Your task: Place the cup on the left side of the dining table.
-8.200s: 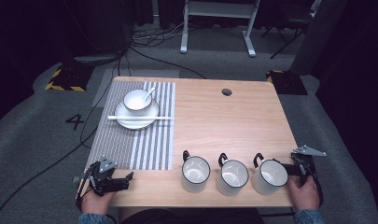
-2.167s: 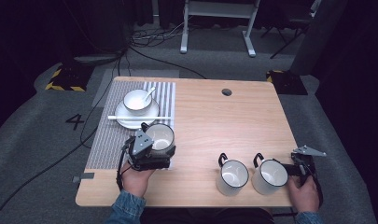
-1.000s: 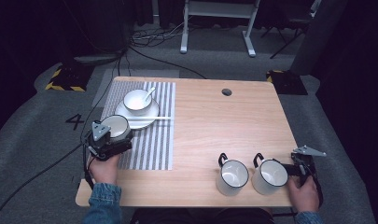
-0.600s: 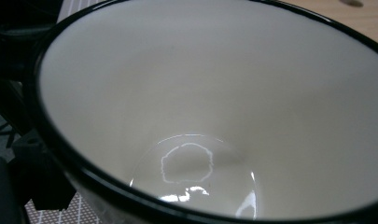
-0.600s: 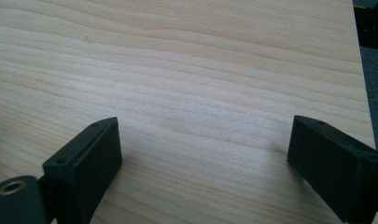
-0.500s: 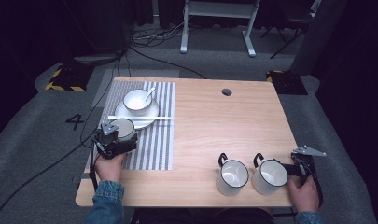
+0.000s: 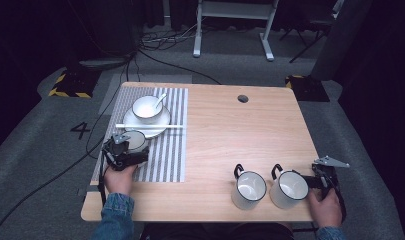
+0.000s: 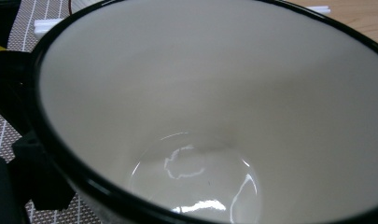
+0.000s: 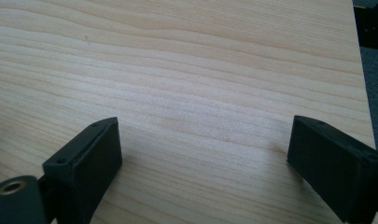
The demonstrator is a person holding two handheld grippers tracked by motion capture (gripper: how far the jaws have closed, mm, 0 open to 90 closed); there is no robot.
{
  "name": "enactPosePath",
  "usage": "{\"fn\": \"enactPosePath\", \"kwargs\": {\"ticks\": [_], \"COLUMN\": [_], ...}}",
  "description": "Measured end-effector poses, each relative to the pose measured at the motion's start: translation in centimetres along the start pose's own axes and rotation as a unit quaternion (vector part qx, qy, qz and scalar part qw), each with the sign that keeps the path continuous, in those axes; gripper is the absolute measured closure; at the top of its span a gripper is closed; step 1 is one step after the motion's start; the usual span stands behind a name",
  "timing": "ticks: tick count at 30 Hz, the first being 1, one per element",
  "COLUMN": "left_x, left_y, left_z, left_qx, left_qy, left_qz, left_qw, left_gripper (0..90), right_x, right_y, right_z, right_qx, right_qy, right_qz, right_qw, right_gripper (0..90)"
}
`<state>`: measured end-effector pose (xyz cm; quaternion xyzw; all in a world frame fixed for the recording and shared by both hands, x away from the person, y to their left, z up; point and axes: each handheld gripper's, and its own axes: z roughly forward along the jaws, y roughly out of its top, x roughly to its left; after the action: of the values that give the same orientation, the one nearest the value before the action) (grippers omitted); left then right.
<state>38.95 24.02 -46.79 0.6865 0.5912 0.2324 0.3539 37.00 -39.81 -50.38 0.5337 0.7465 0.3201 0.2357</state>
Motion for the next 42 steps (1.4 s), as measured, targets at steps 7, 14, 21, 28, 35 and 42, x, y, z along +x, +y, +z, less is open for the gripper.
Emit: {"fn": "enactPosePath", "kwargs": {"ticks": [7, 14, 21, 28, 35, 42], "left_x": [0.1, -0.1, -0.2, -0.1, -0.1, -0.1], "left_y": [-0.2, -0.7, -1.6, -1.6, -1.6, -1.8], "left_z": [0.0, -0.4, -0.7, -0.7, -1.2, -3.1], "left_qx": [-0.006, 0.006, -0.003, -0.006, -0.010, -0.020], "left_qy": [-0.009, 0.001, 0.002, -0.003, -0.012, -0.010], "left_qz": [-0.004, 0.010, 0.022, 0.016, 0.003, 0.013], "left_qw": [0.9999, 0.9999, 0.9998, 0.9998, 0.9999, 0.9997], "left_gripper": [2.8, 2.5, 2.5, 1.8, 0.1, 0.0], "right_x": [0.0, 0.0, 0.0, 0.0, 0.0, 0.0], "right_y": [0.0, 0.0, 0.0, 0.0, 0.0, 0.0], "right_z": [0.0, 0.0, 0.0, 0.0, 0.0, 0.0], "right_qx": [0.000, 0.000, 0.000, 0.000, 0.000, 0.000], "right_qy": [0.000, 0.000, 0.000, 0.000, 0.000, 0.000], "right_qz": [-0.001, -0.001, 0.000, 0.000, 0.000, 0.000], "right_qw": [1.0000, 1.0000, 1.0000, 1.0000, 1.0000, 1.0000], "right_gripper": [10.1, 10.1, 10.1, 10.1, 10.1, 10.1]}}
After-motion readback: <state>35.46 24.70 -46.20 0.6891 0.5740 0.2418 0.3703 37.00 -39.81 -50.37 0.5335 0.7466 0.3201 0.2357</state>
